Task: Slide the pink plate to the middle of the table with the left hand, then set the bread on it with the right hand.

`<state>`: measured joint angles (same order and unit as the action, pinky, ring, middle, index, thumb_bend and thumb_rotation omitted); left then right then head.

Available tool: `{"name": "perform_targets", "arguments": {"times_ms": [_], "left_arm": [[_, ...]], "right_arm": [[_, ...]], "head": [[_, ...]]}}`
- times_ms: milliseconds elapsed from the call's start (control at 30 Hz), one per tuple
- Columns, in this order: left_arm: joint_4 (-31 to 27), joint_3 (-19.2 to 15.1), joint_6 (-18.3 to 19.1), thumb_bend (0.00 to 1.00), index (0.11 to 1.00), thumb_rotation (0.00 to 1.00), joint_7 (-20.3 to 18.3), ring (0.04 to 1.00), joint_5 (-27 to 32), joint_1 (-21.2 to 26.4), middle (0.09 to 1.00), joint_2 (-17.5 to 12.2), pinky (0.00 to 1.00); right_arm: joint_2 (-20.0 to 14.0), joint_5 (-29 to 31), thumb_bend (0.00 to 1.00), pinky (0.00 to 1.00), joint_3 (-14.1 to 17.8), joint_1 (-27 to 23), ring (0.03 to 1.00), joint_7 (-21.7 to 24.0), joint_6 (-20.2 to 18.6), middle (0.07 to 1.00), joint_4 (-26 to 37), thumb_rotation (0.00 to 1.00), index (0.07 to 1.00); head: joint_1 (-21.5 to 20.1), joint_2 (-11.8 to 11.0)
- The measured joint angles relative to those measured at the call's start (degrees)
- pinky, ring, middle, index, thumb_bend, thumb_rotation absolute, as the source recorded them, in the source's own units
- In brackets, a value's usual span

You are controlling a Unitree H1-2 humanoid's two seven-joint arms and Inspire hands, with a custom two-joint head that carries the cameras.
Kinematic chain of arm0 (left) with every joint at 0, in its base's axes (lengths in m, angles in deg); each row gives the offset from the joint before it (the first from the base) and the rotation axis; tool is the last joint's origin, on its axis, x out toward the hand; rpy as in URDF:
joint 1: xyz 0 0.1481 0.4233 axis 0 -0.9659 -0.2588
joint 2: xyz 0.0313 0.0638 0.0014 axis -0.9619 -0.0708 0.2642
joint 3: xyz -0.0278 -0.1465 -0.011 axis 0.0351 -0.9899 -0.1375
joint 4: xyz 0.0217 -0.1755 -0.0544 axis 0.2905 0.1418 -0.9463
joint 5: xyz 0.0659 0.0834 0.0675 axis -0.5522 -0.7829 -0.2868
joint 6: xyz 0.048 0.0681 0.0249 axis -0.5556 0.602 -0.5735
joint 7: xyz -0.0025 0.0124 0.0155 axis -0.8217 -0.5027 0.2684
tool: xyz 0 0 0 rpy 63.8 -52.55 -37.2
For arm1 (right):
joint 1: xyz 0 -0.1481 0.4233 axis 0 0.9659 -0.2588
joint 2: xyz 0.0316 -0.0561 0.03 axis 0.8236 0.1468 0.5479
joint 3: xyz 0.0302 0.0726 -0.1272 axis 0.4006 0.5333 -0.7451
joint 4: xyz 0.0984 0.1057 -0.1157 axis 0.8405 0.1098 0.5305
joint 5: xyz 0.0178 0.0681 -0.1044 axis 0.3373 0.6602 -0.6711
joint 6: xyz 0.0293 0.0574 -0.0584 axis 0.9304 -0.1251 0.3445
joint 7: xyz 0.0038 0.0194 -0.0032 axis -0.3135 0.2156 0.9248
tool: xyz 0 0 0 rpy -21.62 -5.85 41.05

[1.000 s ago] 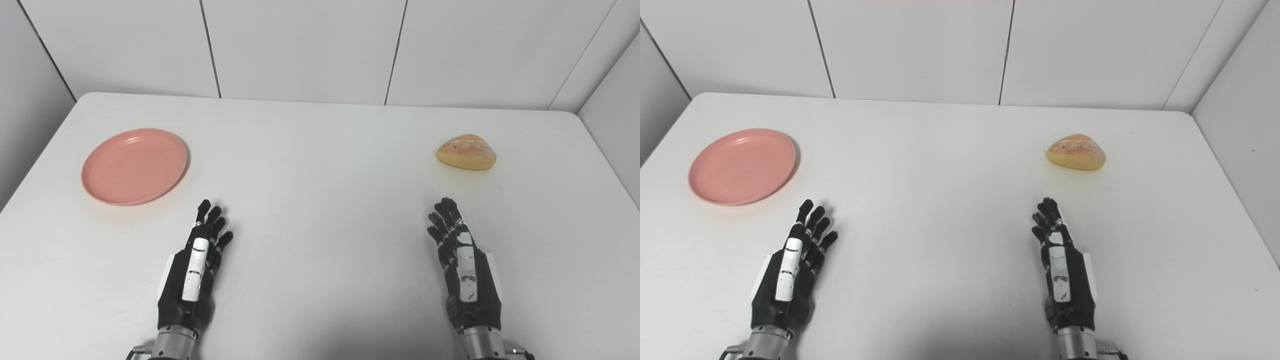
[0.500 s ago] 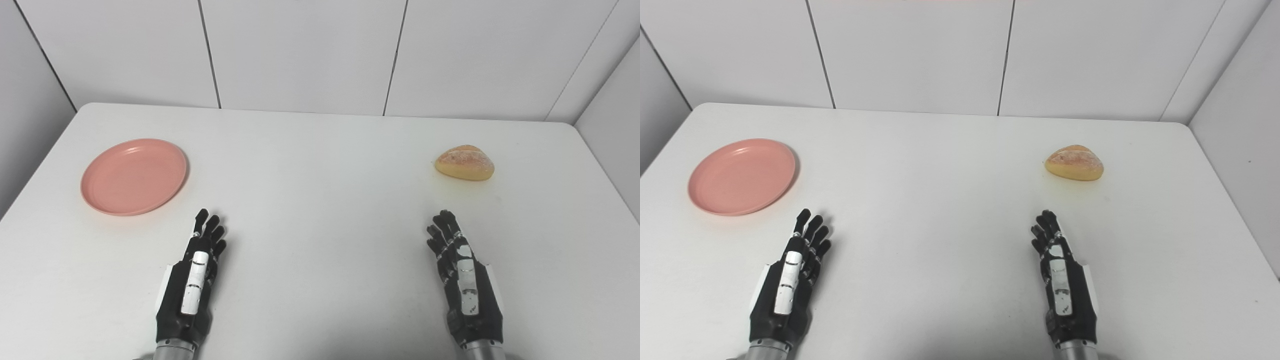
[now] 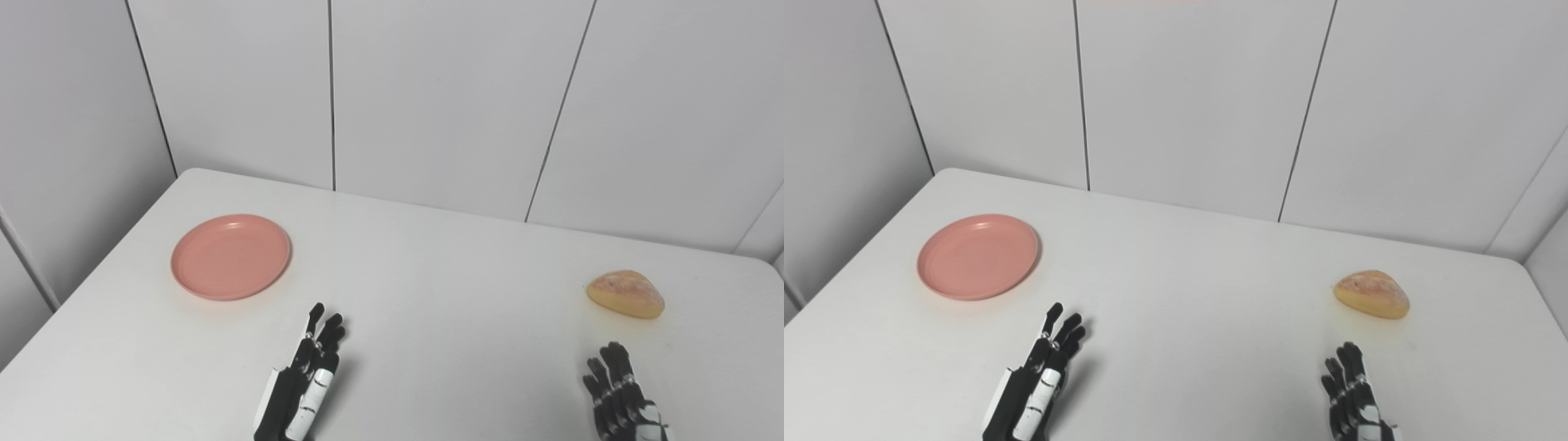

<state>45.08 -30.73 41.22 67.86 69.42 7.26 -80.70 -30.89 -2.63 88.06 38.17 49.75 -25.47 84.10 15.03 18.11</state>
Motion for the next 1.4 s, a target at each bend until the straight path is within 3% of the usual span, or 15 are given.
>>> {"name": "perform_targets", "arguments": {"times_ms": [233,367,700,1000,1167,1267,1400], "left_arm": [[1.9,0.3,-1.5,0.72,0.956,0.64,1.0,0.889,-1.1,1.0,0.906,0.8,0.87],[2.4,0.4,-1.7,0.73,0.945,0.63,1.3,0.877,-1.4,1.3,0.894,1.0,0.84],[2.9,0.7,-2.8,0.74,0.933,0.61,2.1,0.861,-2.3,1.3,0.873,1.0,0.81],[2.5,0.8,-2.8,0.77,0.914,0.60,2.2,0.865,-2.1,1.2,0.874,1.1,0.82],[0.6,0.4,-0.3,0.77,0.898,0.57,2.3,0.874,0.0,1.2,0.885,1.2,0.85],[-0.7,-0.5,1.6,0.89,0.858,0.62,2.5,0.857,0.8,1.7,0.875,1.3,0.85],[-1.6,-2.1,4.2,0.94,0.845,0.64,3.1,0.838,0.8,3.4,0.855,1.0,0.83]], "right_arm": [[-0.5,0.7,0.85,1.00,0.3,-0.7,1.000,1.1,1.7,1.000,-1.5,1.00,1.000],[-0.8,1.2,0.85,1.00,0.3,-1.0,1.000,1.6,2.0,1.000,-2.2,1.00,1.000],[-1.2,2.1,0.87,1.00,0.5,-1.2,1.000,2.6,2.9,1.000,-2.7,1.00,1.000],[-1.2,2.8,0.85,1.00,0.7,-0.7,1.000,2.4,2.5,1.000,-2.1,1.00,1.000],[-1.1,5.0,0.81,1.00,1.3,0.0,1.000,1.2,-1.9,1.000,0.0,1.00,1.000],[-0.9,5.2,0.83,1.00,1.3,0.3,1.000,0.9,-2.7,1.000,0.9,1.00,1.000],[-0.9,5.0,0.85,1.00,1.3,0.4,0.991,0.7,-3.1,0.994,1.2,1.00,1.000]], "head": [[3.2,-2.7],[4.0,-3.1],[4.8,-2.6],[4.7,-0.9],[4.7,-0.4],[4.0,-0.1],[3.3,-0.2]]}}
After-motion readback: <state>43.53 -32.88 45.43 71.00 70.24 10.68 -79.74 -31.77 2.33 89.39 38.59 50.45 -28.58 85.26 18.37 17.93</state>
